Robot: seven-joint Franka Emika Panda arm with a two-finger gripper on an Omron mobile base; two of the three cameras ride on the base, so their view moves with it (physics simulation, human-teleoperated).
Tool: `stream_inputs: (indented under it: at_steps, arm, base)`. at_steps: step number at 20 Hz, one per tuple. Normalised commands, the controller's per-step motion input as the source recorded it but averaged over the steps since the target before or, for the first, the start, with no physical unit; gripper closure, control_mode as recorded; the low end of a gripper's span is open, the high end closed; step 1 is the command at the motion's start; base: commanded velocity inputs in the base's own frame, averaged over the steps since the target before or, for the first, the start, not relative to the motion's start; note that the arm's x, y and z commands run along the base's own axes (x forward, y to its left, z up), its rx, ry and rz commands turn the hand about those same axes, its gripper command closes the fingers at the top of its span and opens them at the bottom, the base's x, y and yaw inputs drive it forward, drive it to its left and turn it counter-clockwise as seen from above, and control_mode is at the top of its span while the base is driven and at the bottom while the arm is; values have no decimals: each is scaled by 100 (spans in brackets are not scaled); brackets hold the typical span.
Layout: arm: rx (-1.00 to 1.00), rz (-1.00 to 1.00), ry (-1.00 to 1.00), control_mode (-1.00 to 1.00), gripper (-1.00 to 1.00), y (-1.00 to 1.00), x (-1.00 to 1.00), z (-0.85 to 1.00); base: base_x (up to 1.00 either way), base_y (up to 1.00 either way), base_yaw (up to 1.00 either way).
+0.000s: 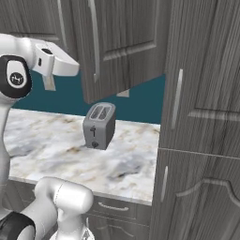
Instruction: Open the cabinet and move the ladle to the pot. Then close the cabinet.
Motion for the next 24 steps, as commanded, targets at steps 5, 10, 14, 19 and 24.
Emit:
stream_inputs:
  at_steps: [5,10,14,19,24]
  arm:
    - [-2,-1,-3,-100,-100,-51,-9,0]
    - [-5,-8,-5,-100,-100,-71,-38,0]
    - [-6,-8,-5,-100,-100,-68,-46,0]
    - [-2,-4,-1,-100,-100,-68,-23,0]
    - [0,-2,0,-100,-100,-68,-12,0]
  base:
    - [0,0,0]
    - [0,0,0]
    - [0,0,0]
    - [0,0,0]
    - [0,0,0]
